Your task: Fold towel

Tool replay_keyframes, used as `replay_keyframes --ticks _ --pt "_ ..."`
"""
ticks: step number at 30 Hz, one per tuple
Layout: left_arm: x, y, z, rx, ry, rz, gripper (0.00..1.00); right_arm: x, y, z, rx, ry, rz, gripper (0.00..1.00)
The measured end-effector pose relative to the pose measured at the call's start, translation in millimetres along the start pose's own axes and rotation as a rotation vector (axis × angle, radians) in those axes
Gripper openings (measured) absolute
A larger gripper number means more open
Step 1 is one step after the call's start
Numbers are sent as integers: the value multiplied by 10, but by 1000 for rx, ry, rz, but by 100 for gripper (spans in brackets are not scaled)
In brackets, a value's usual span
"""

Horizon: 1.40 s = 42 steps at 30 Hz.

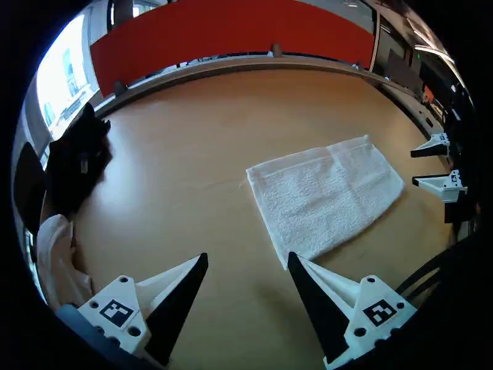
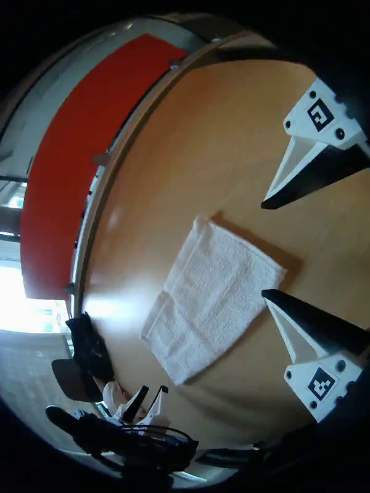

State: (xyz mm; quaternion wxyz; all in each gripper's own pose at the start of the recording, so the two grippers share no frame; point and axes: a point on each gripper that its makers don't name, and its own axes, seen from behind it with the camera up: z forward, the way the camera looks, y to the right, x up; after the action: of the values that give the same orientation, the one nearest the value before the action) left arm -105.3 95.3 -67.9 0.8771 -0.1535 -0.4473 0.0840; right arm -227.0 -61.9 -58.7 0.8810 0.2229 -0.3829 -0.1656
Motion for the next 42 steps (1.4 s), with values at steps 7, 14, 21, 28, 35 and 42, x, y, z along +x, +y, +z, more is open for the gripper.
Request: replay_keyframes --ticks 7,14,21,28,35,42 --pt "-77 3 -39 7 -3 -15 96 -58 -21 -42 5 -3 2 100" --pt "-144 -12 -101 22 0 -45 96 -46 -61 -27 34 -2 -10 100" --pt "-246 -52 -200 44 4 -94 96 -28 -101 17 70 -7 -44 100" --pt "-337 -108 -307 63 8 -151 96 8 -158 68 110 -15 -79 100" --pt "-409 -177 -383 80 7 -176 96 -24 -179 93 134 -32 -108 100" --pt "-462 -199 -430 89 6 -188 96 -125 -187 119 158 -65 -128 97"
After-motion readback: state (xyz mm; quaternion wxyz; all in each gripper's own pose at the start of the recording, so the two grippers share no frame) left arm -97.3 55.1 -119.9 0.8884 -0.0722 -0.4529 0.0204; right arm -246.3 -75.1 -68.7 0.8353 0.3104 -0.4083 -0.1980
